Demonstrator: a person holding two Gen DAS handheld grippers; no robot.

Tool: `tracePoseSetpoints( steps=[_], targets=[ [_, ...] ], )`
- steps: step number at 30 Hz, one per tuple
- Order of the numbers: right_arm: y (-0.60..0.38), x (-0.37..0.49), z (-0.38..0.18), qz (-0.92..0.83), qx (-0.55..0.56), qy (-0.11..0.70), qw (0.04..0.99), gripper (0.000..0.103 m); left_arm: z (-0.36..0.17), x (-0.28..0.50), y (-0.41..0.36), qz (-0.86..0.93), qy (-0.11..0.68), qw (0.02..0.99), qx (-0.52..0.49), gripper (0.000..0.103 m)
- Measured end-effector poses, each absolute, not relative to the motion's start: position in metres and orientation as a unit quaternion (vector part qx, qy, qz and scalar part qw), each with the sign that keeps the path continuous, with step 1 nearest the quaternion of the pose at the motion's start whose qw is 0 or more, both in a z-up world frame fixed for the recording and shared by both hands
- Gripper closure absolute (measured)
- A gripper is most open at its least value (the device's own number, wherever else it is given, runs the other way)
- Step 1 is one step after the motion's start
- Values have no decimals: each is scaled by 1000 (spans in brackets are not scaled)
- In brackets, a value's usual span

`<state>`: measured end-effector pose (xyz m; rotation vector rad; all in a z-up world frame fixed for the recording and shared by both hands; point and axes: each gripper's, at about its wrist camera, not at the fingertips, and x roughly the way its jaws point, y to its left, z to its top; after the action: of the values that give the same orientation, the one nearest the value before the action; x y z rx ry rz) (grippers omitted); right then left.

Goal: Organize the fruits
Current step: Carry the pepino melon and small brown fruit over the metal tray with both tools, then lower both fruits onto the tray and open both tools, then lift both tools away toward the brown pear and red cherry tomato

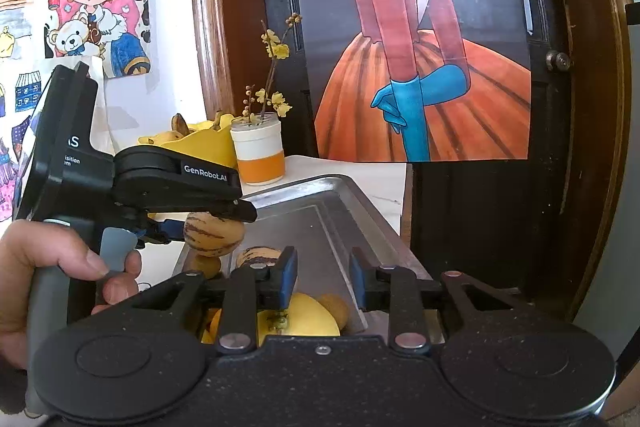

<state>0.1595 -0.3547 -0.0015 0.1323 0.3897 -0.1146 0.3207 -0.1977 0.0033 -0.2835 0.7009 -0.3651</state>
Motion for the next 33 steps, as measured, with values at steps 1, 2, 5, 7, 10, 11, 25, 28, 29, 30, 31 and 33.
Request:
tracePoseSetpoints(
  steps=[1, 2, 5, 7, 10, 11, 25, 28, 29, 30, 31, 33],
  targets=[
    [-354, 159, -1, -58, 66, 193, 977, 70, 3, 321, -198, -178, 341, 913, -136, 45],
    [-353, 159, -1, -60, 65, 193, 977, 68, 3, 321, -198, -178, 342, 913, -135, 45],
    [-352, 158, 1, -62, 64, 193, 977, 59, 2, 322, -197, -177, 344, 912, -138, 44],
    [-351, 157, 2, -63, 64, 193, 977, 55, 2, 322, -196, -180, 344, 910, -145, 37],
    [-349, 153, 5, -63, 63, 190, 978, 43, 5, 320, -193, -180, 340, 910, -152, 33],
    [-347, 151, 7, -63, 64, 188, 978, 40, 6, 319, -191, -181, 338, 911, -154, 31],
    [-321, 108, 39, -66, 48, 164, 983, 1, 38, 268, -135, -145, 299, 928, -166, 1],
    [-315, 97, 46, -63, 49, 162, 984, 1, 44, 251, -122, -135, 289, 936, -151, 1],
    [-312, 93, 48, -61, 49, 162, 984, 1, 46, 246, -119, -133, 287, 938, -146, 1],
    [-310, 89, 49, -59, 49, 163, 984, 1, 47, 241, -115, -131, 285, 939, -141, 1],
    [-308, 86, 50, -58, 47, 165, 984, 1, 48, 235, -111, -128, 284, 940, -138, 1],
    [-301, 78, 52, -53, 45, 169, 983, 1, 49, 223, -102, -124, 285, 941, -133, 0]
  ],
)
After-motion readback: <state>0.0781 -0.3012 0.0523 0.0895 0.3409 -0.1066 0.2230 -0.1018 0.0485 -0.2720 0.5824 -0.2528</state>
